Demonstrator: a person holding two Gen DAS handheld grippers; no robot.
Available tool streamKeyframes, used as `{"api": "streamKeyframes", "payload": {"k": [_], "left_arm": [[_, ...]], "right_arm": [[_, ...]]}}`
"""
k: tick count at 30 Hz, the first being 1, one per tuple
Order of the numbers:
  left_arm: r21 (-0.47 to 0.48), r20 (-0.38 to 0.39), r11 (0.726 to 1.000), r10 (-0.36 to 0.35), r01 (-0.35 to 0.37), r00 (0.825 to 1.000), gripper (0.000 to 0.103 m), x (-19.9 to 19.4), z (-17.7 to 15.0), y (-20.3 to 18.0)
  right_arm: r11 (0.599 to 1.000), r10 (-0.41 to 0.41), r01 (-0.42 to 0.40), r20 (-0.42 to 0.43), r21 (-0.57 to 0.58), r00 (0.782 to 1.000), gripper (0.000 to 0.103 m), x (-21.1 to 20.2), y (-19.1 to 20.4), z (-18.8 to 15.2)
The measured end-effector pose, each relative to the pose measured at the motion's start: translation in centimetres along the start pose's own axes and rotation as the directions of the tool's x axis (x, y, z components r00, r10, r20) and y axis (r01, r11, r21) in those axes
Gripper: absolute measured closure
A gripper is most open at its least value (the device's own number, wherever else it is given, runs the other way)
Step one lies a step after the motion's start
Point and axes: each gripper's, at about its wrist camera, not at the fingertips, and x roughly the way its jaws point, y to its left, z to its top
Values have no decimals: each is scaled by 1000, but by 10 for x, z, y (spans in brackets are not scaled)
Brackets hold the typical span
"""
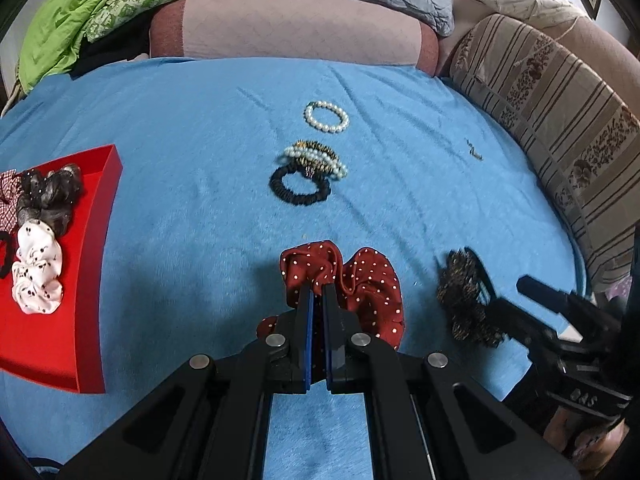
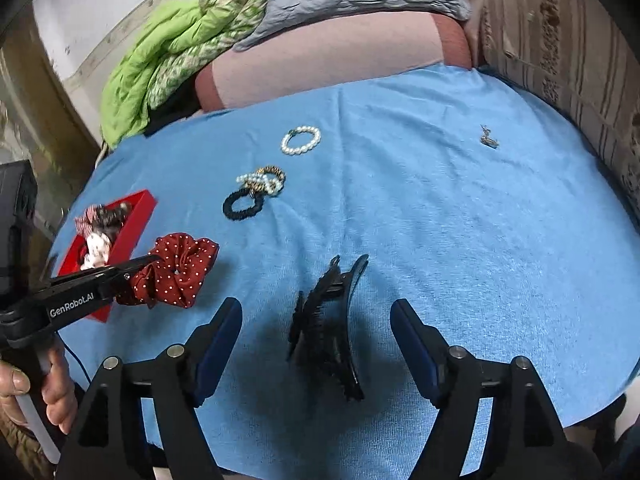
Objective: Organize jewelry
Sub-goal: 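Carry the bow clip and claw clip over the red tray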
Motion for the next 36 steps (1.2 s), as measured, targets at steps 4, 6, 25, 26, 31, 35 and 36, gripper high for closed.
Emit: {"api": "streamKeyframes", "payload": {"k": [4, 6, 25, 26, 31, 35, 36], "left_arm": [[12, -14, 1000, 18, -18, 1000, 99, 5, -8, -2], [16, -14, 1000, 25, -25, 1000, 99, 5, -10, -2], [-89, 146, 991, 114, -101, 983, 99, -90, -28, 51], [-103, 156, 989, 125, -110, 980, 99, -97, -29, 59], [-191, 188, 969, 190, -154, 964, 99, -124, -35, 109], [-260, 197, 952, 216, -161, 956, 99, -136, -42, 142], [-272, 198, 948, 221, -163, 955, 99, -137, -45, 149]], "right_arm": [[998, -55, 54, -40, -18, 998, 24, 19, 5, 3], [996, -80, 79, -50, -31, 996, 45, 27, 7, 4], [994, 41, -41, 2, -103, 999, 91, -11, 66, 15], [992, 57, -57, 0, -115, 998, 95, -13, 75, 17], [974, 122, -118, 9, -194, 992, 102, -19, 127, 27], [967, 127, -119, 20, -227, 992, 102, -11, 152, 31], [966, 124, -118, 12, -230, 992, 102, -7, 154, 30]]}}
